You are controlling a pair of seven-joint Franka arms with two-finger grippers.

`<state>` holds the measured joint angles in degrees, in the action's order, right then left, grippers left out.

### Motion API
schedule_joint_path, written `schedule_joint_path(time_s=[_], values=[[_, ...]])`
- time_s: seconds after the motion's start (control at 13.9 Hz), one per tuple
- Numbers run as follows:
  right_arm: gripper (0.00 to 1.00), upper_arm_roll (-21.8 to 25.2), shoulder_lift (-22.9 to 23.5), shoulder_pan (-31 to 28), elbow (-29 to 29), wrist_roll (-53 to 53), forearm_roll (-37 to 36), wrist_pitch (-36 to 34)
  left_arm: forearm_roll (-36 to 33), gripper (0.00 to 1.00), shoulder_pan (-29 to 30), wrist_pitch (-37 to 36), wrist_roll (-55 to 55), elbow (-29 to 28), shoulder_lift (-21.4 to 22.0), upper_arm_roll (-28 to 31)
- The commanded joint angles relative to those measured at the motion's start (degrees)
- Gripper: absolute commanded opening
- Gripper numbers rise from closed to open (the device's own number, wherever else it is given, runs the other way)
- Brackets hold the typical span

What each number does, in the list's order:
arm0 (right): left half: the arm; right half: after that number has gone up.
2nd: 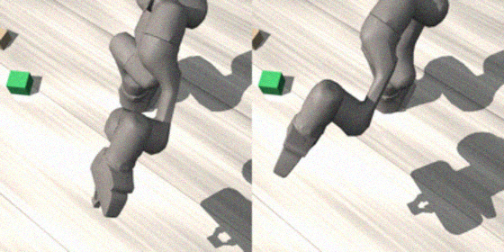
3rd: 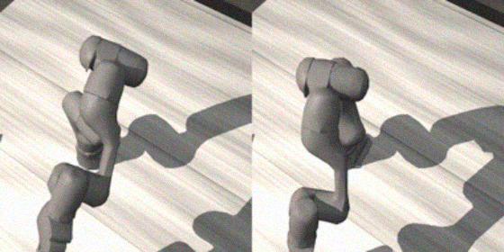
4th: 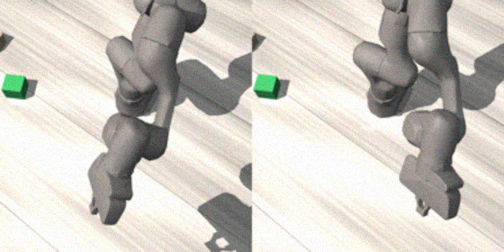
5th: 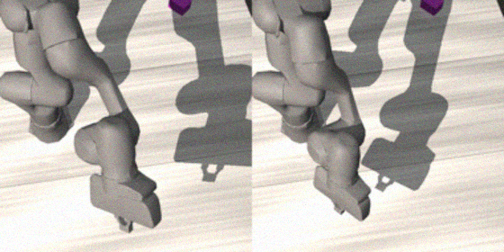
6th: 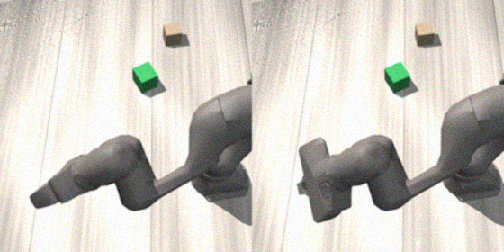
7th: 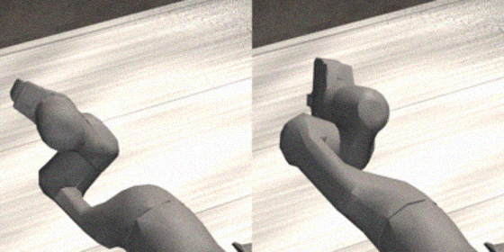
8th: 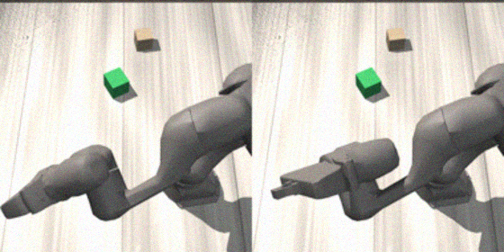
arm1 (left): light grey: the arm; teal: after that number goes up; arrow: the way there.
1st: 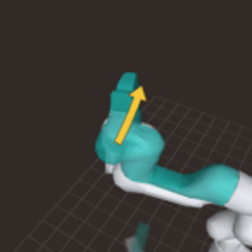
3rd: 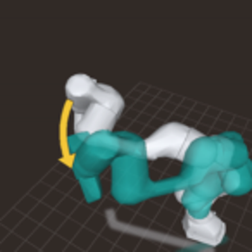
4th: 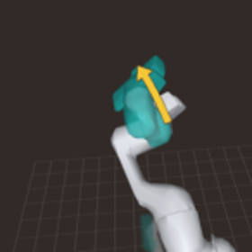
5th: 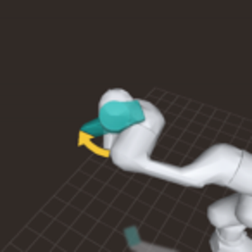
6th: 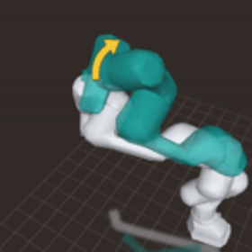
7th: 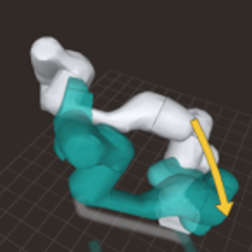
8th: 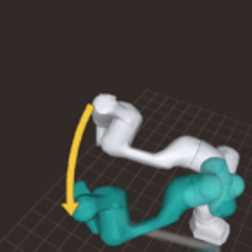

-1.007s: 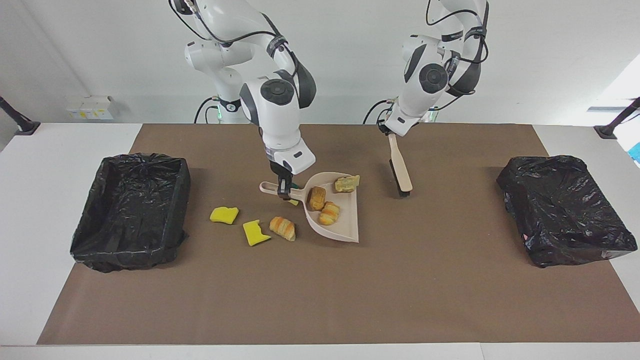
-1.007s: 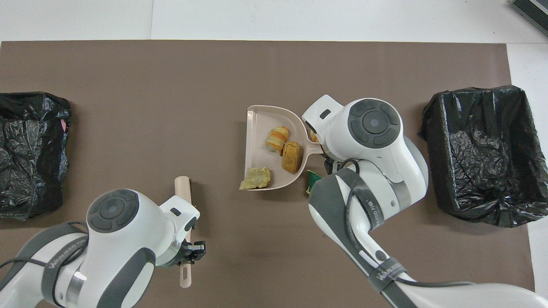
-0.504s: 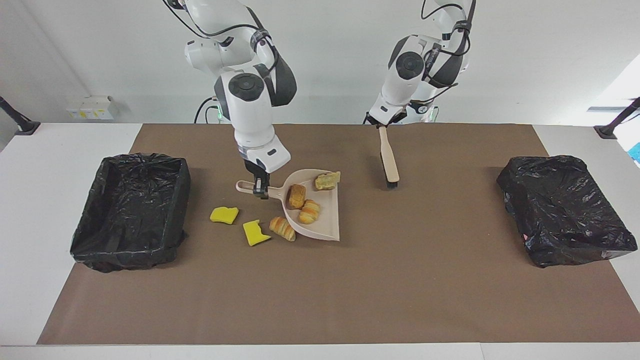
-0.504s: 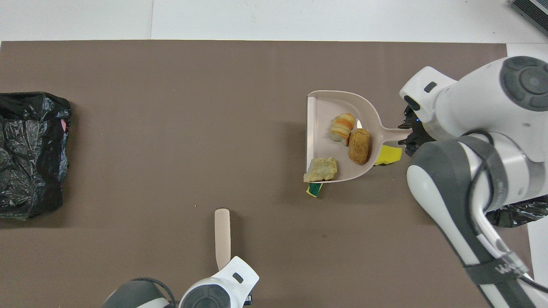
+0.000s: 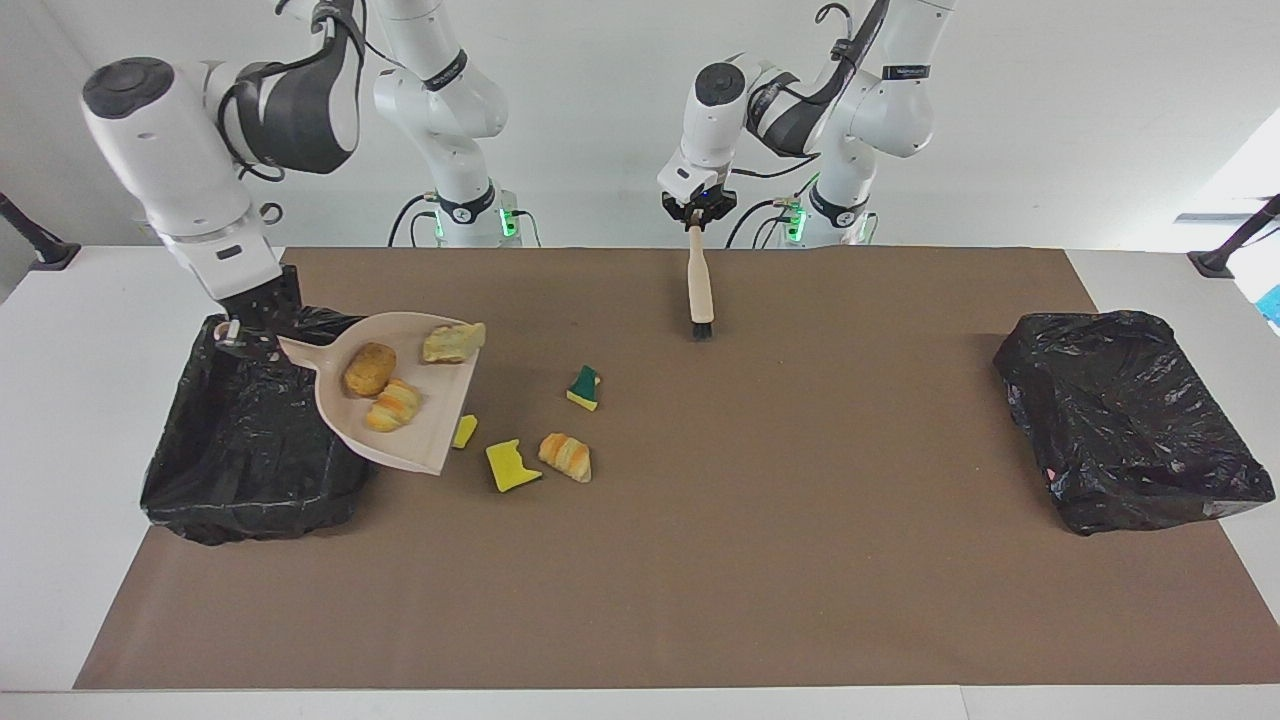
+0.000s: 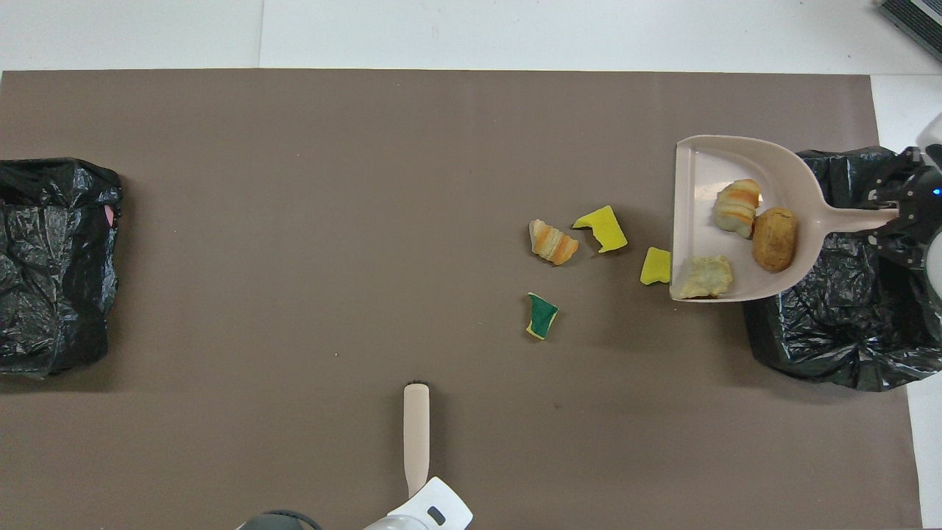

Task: Sweep and dump trash in bin
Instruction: 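Carry the loaded dustpan with the right gripper toward the nearby bin, then tip the dustpan over the bin with the right gripper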

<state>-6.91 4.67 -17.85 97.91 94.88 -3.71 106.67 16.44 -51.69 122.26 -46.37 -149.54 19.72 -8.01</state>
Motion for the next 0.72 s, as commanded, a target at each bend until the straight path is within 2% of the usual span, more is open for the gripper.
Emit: schedule_joint_path(time_s=[0.0, 0.22, 0.29, 0.36, 0.43, 0.5, 0.58, 0.65], values=[[0.00, -0.56, 0.69, -4.89, -1.75, 5.21, -2.25, -0.06, 1.04, 0.00, -0.87, 2.10, -0.13, -1.89, 0.59, 0.98], [0.00, -0.65, 1.83, -9.91, -4.65, 6.89, -7.87, 0.99, 1.66, 0.00, -0.69, 1.93, -0.04, -1.80, -0.82, 0.98], [0.00, -0.65, 1.83, -10.53, -4.48, 6.98, -11.11, 3.17, 1.66, 0.03, -0.51, 1.84, 0.05, -1.63, -0.91, 1.06], [0.00, -0.56, 1.65, -11.15, -3.78, 6.81, -14.63, 6.59, 1.75, 0.25, -0.43, 1.23, -0.30, -1.28, -1.17, 1.15], [0.00, -0.56, 1.65, -11.24, -3.08, 6.63, -18.40, 8.80, 1.66, 0.67, -0.34, 1.14, -0.30, -0.84, -1.79, 1.24], [0.00, -0.65, 1.65, -10.63, -2.72, 6.20, -23.23, 9.60, 1.66, 0.93, 0.71, 1.14, 0.65, 0.56, -3.10, 1.33], [0.00, -0.73, 1.65, -10.28, -1.68, 5.76, -26.93, 10.22, 1.58, 1.00, 3.33, 1.05, 0.75, 3.35, -5.72, 1.33], [0.00, -0.65, 2.26, -9.93, -0.45, 4.01, -29.92, 12.66, 0.88, 1.00, 5.36, 0.87, 1.27, 6.69, -8.53, 1.33]])
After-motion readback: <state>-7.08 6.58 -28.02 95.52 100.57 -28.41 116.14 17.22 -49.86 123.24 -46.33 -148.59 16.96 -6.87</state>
